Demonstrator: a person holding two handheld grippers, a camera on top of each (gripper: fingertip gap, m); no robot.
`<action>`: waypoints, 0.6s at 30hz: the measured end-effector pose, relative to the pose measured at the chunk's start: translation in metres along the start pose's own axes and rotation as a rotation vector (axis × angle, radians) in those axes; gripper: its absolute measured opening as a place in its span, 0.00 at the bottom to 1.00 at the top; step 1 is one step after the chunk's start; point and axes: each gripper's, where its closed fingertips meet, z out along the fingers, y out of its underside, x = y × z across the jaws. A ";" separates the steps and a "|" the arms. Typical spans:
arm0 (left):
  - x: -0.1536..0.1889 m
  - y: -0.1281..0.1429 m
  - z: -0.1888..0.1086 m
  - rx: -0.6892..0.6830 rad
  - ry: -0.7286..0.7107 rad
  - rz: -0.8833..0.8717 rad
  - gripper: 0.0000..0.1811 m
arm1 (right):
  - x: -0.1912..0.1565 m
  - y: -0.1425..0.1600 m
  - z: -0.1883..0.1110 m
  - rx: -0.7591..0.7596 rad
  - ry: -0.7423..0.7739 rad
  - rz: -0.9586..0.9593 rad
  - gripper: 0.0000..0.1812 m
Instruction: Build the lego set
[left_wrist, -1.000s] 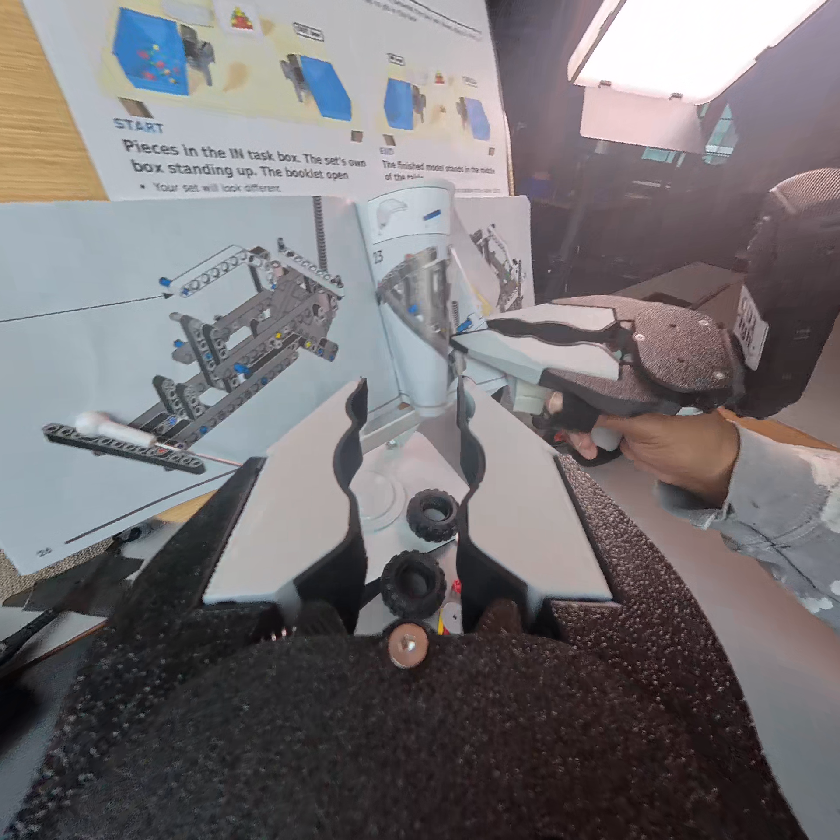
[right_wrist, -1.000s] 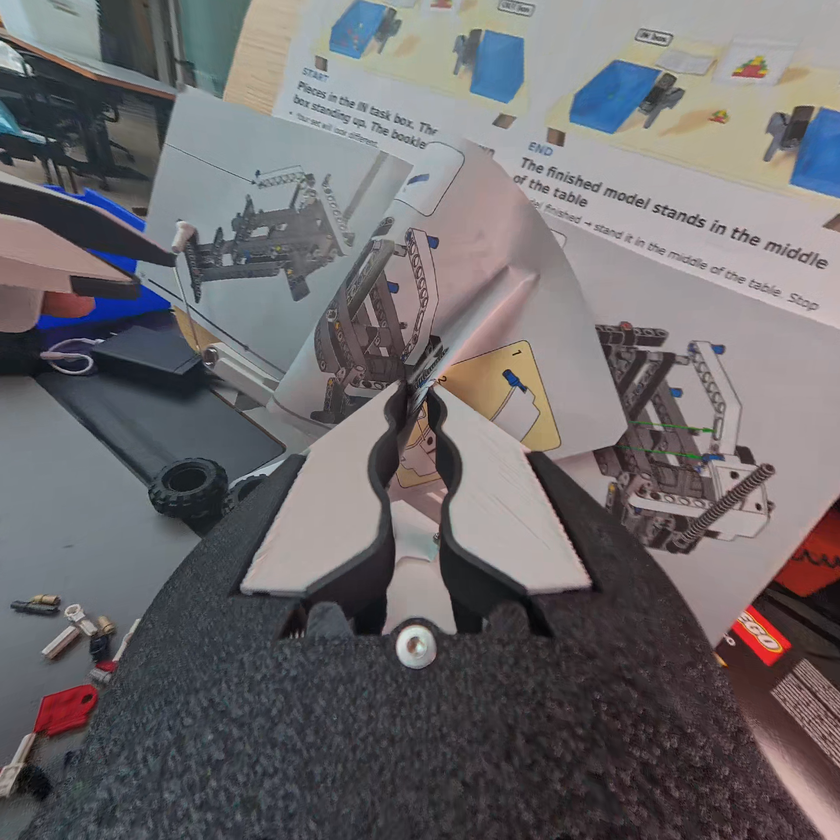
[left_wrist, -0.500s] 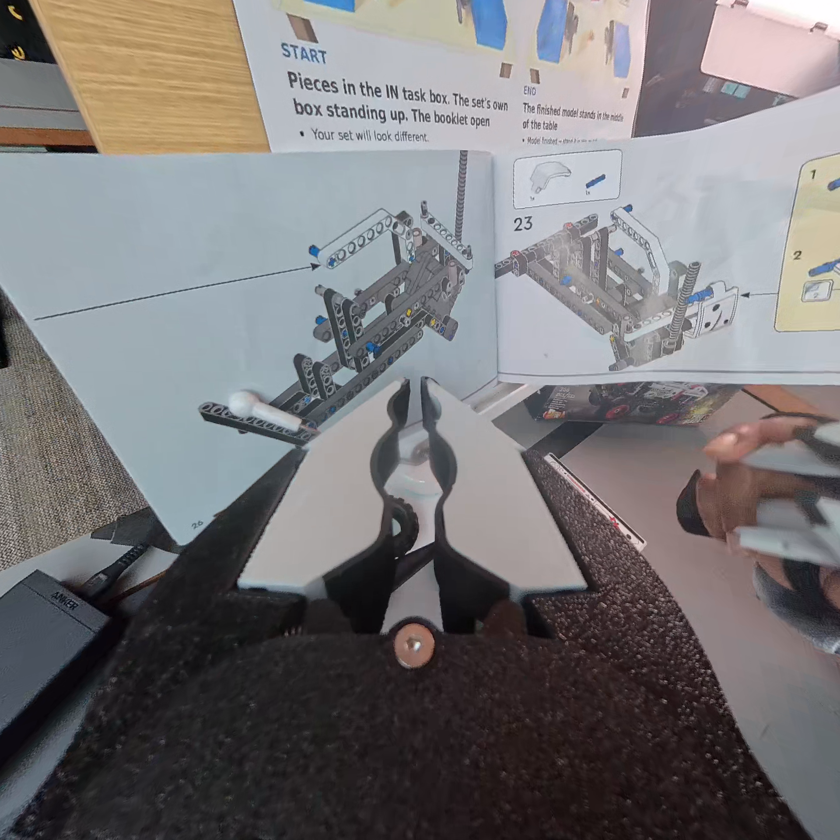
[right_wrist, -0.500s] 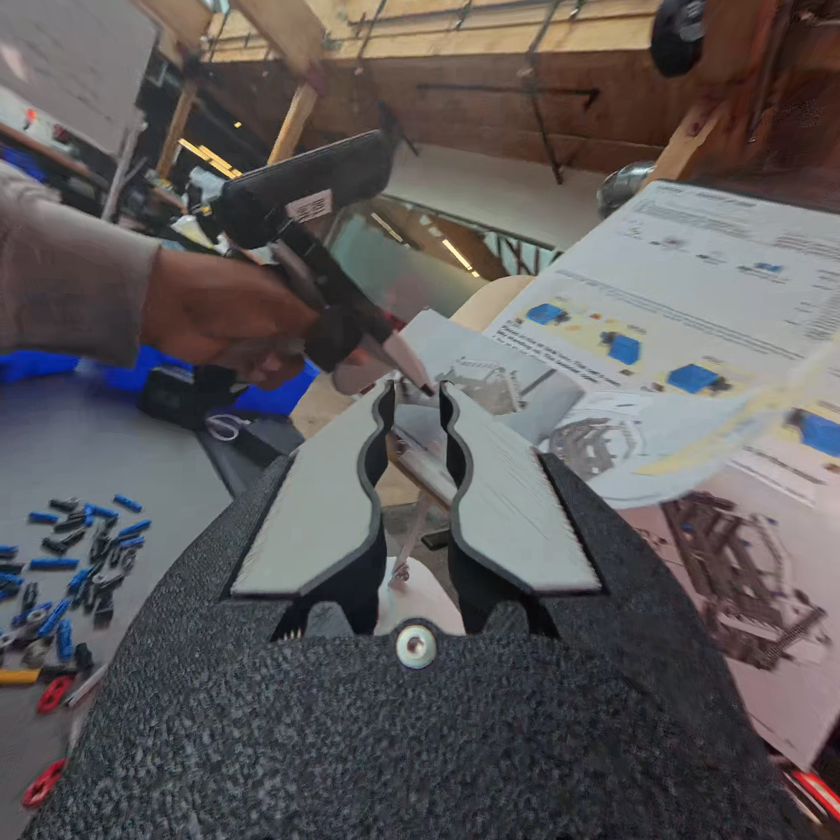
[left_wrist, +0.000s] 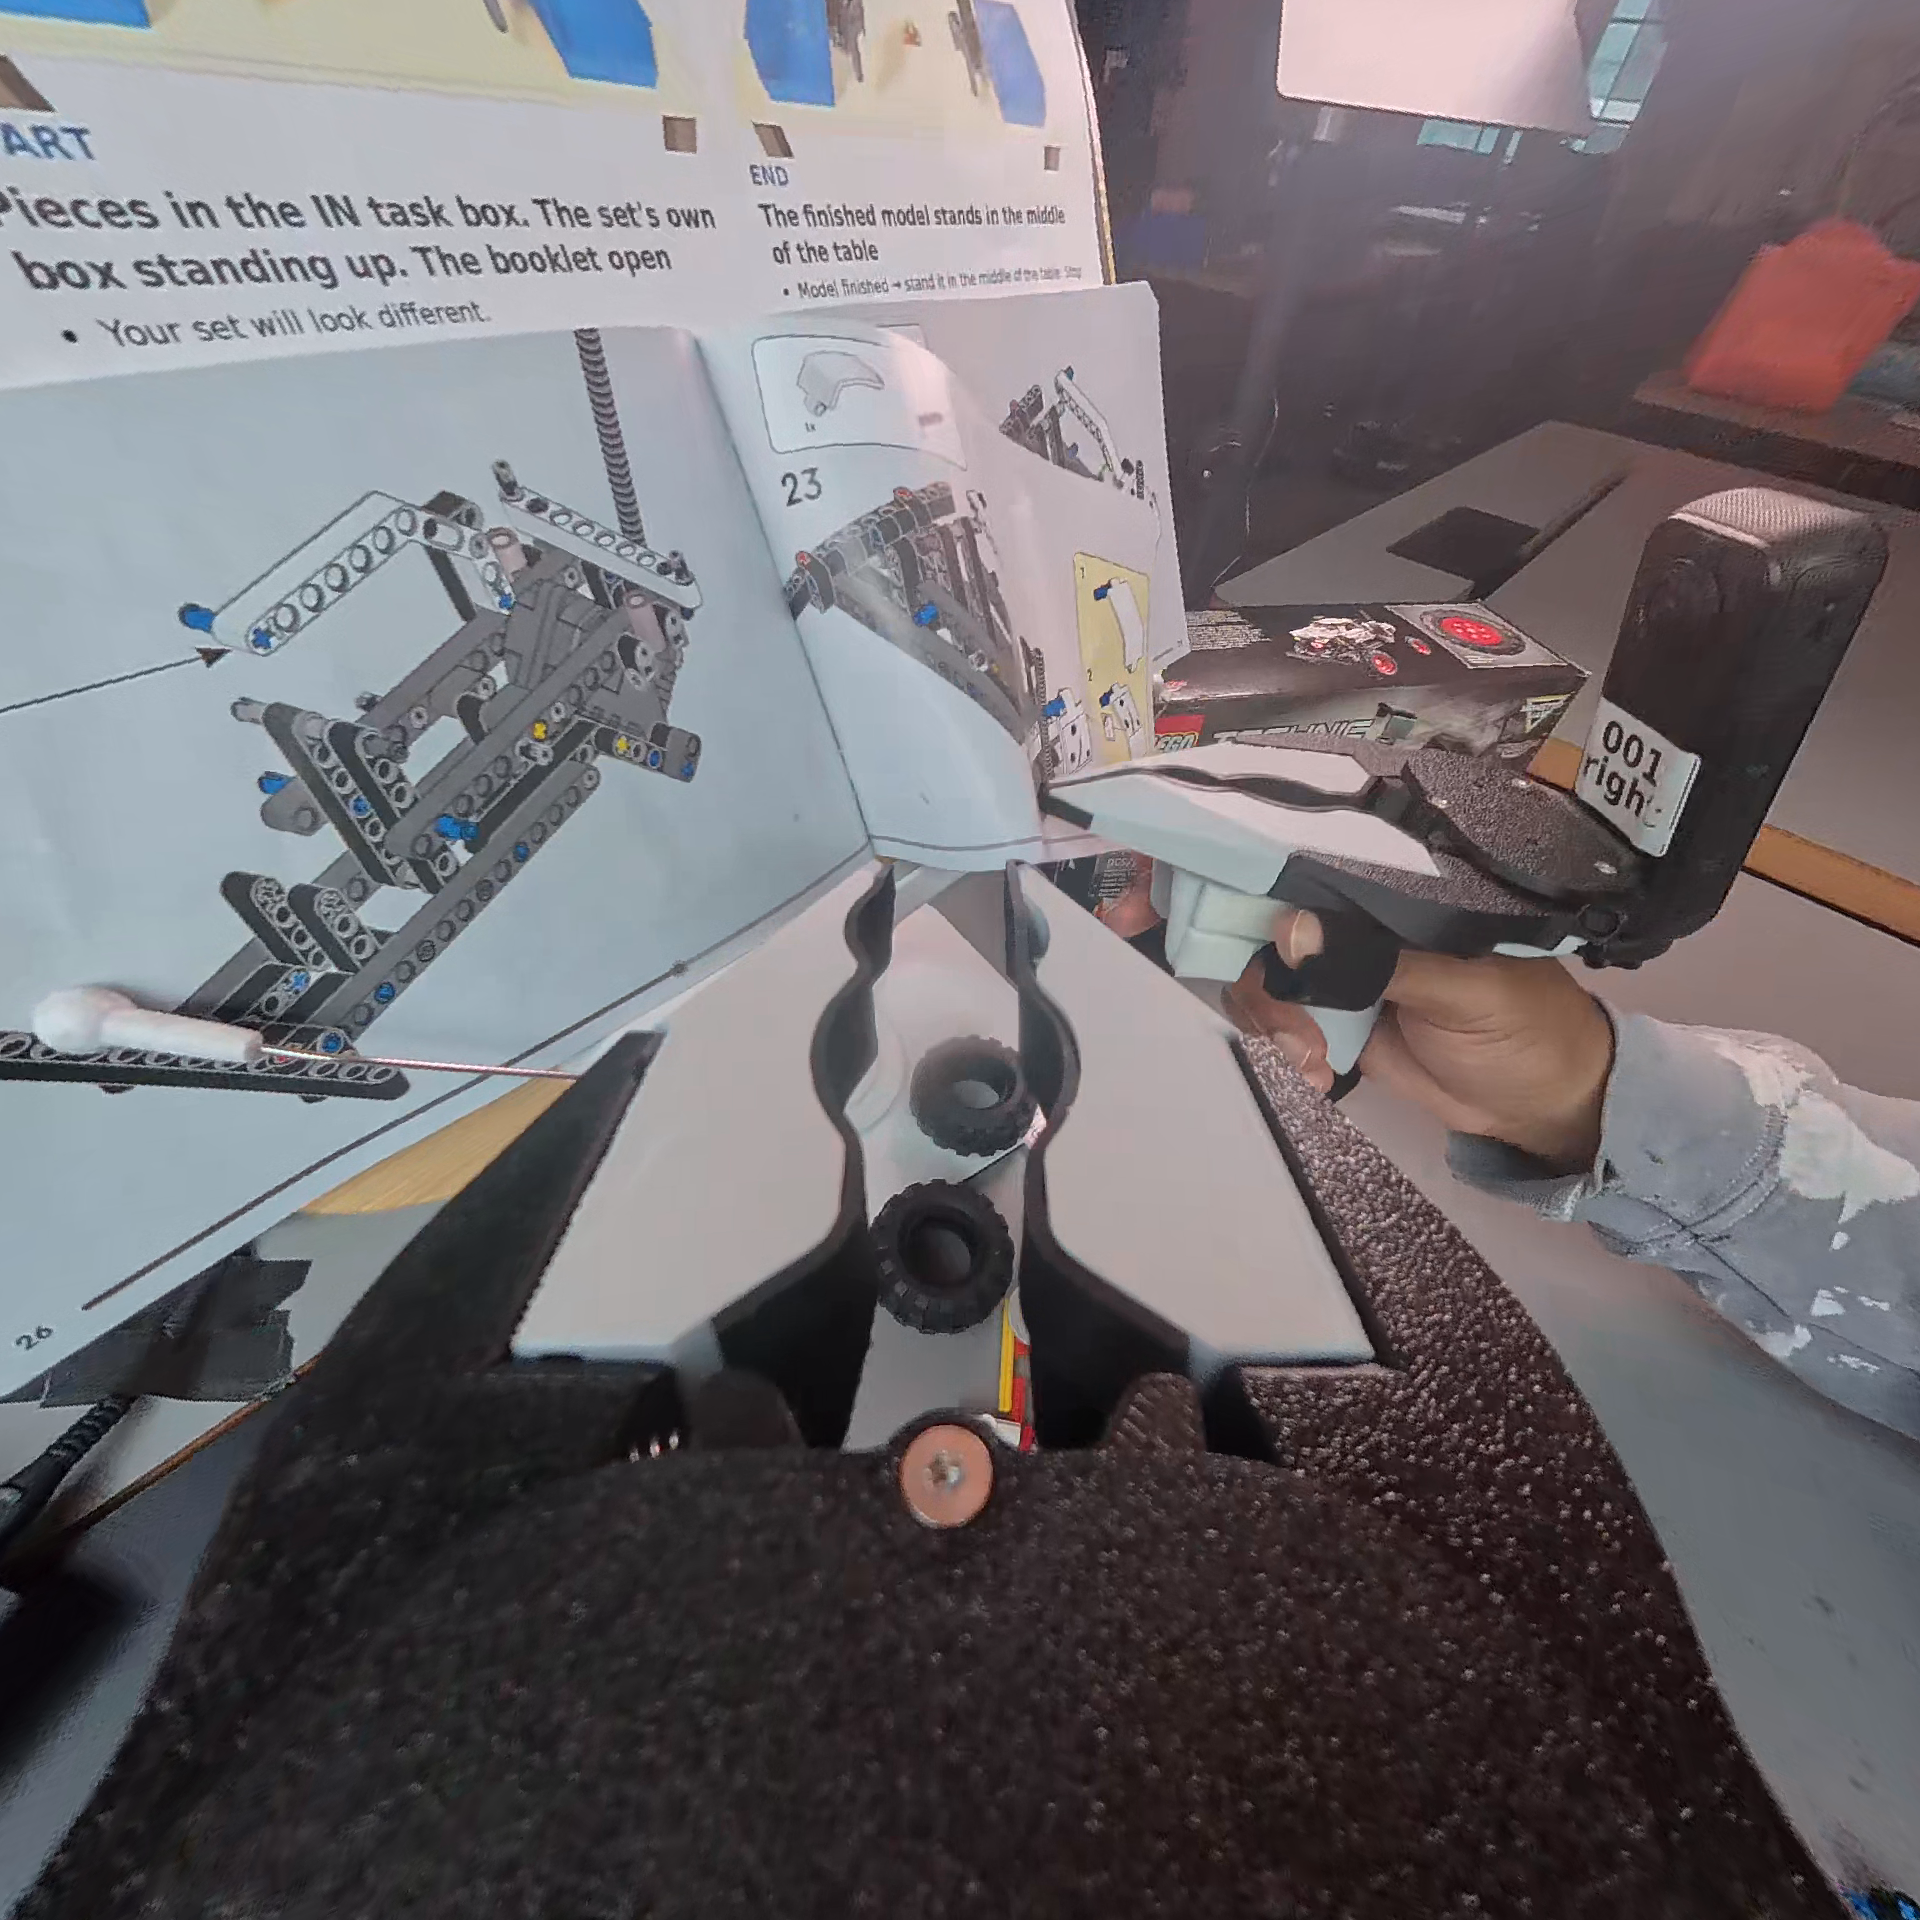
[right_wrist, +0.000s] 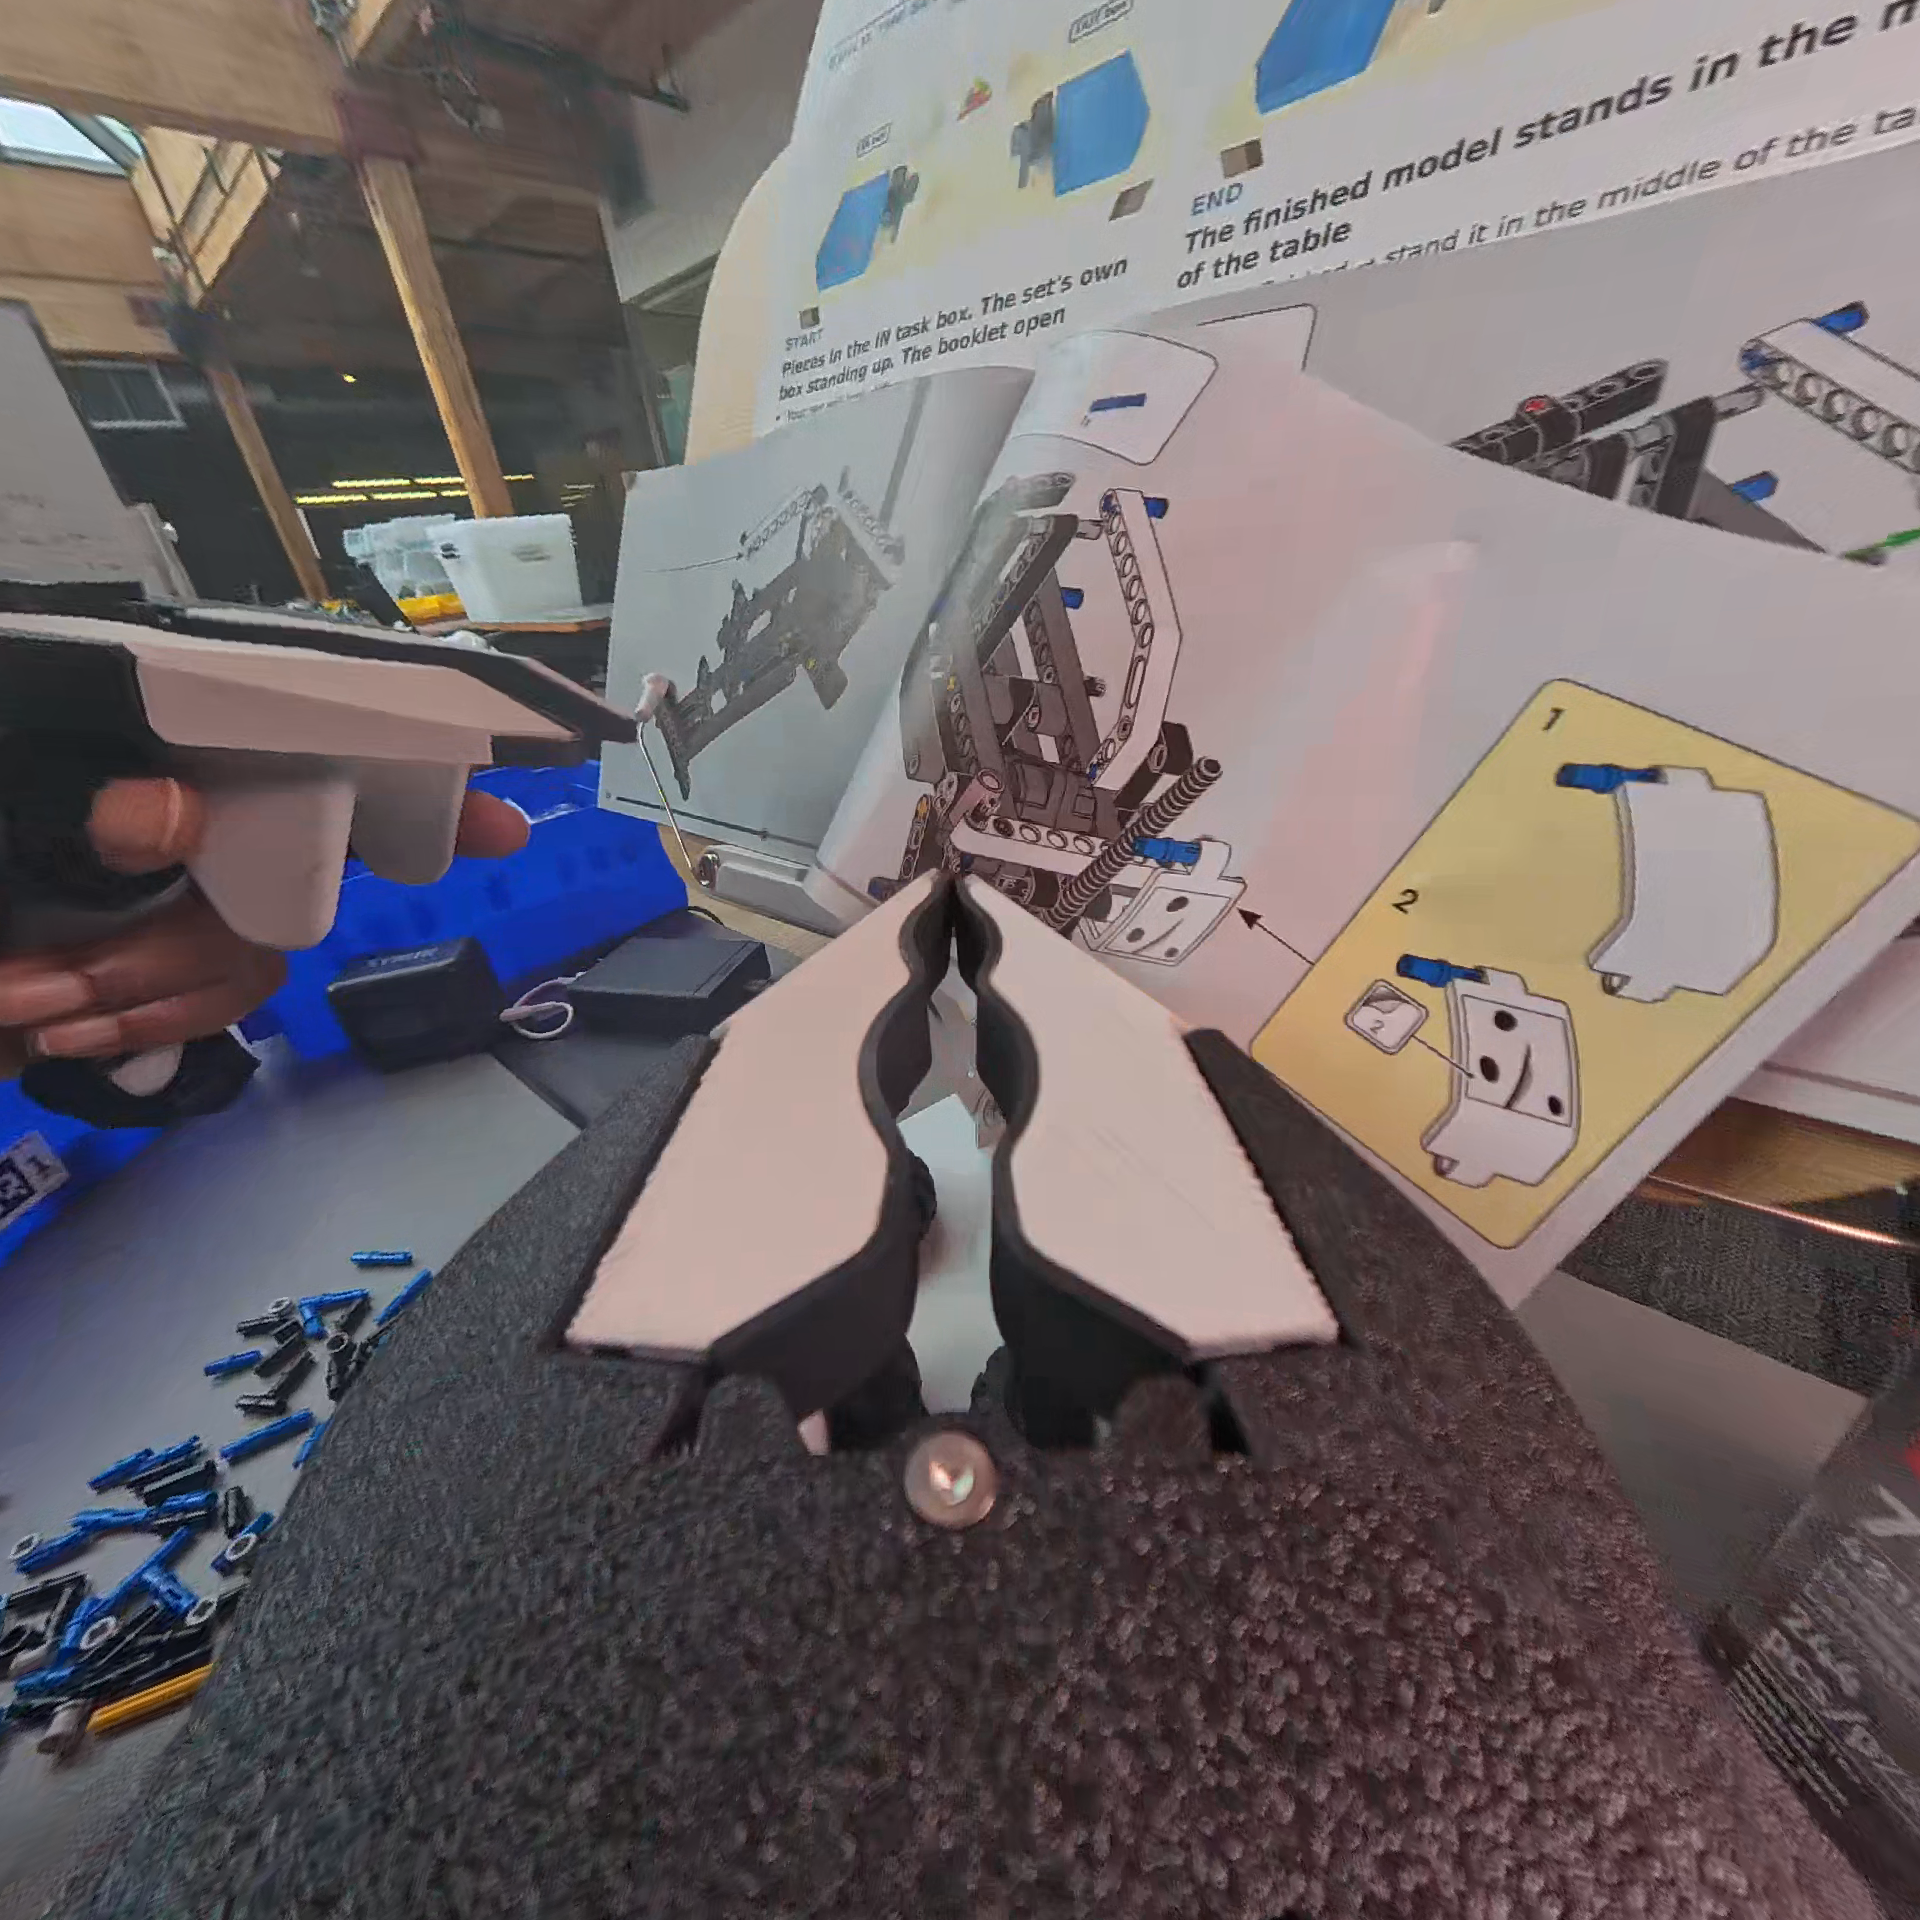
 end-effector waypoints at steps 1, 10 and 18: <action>0.003 -0.002 -0.001 0.000 0.002 0.007 0.13 | -0.001 0.002 0.001 0.000 0.027 -0.030 0.00; 0.014 -0.006 0.003 0.006 0.010 0.011 0.16 | 0.072 0.001 -0.018 -0.042 0.434 -0.026 0.60; 0.017 -0.008 0.016 0.023 -0.005 -0.031 0.22 | 0.006 0.004 0.007 -0.088 0.239 -0.316 0.00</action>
